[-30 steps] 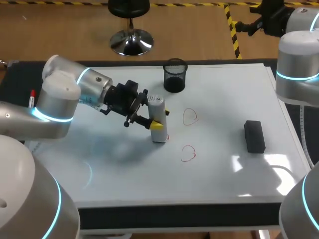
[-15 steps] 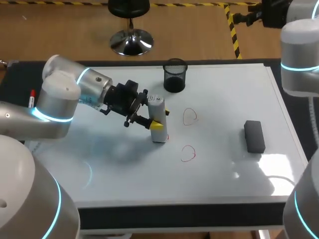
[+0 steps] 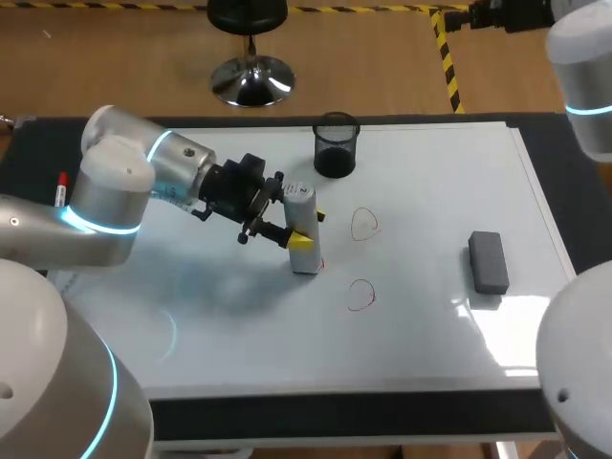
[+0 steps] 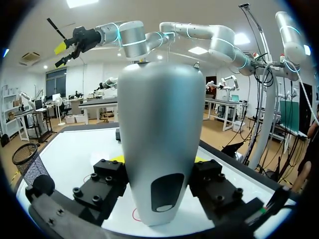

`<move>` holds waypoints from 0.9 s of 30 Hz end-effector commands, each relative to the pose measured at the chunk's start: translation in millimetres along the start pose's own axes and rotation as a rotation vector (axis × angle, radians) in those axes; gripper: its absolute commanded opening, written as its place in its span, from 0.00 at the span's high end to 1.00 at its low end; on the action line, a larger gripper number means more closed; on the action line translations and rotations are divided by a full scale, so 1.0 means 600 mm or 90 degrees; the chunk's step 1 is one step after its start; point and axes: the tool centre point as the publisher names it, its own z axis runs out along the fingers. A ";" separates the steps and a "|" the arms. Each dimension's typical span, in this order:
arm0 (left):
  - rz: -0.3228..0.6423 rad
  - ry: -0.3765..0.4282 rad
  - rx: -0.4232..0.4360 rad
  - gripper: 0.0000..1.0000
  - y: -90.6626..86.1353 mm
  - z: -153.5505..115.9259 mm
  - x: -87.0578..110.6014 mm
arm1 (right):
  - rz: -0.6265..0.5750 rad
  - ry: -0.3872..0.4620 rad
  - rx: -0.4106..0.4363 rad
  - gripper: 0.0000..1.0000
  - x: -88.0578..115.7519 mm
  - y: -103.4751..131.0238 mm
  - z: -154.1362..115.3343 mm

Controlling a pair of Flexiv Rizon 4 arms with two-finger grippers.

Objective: Pick up the inspection probe, press it on each red-marked spot on the whiteboard one by one, put down the probe, pick up the eraser, and wipe off all the red marks.

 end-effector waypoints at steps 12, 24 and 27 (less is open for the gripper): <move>-0.001 0.001 0.001 1.00 0.027 0.004 0.001 | 0.000 0.000 0.216 0.00 0.000 0.007 -0.004; -0.001 0.001 0.001 1.00 0.027 0.004 0.001 | 0.033 -0.032 0.251 0.00 0.010 -0.001 -0.017; -0.001 0.001 0.001 1.00 0.027 0.004 0.001 | 0.049 -0.058 0.275 0.00 0.023 -0.006 -0.025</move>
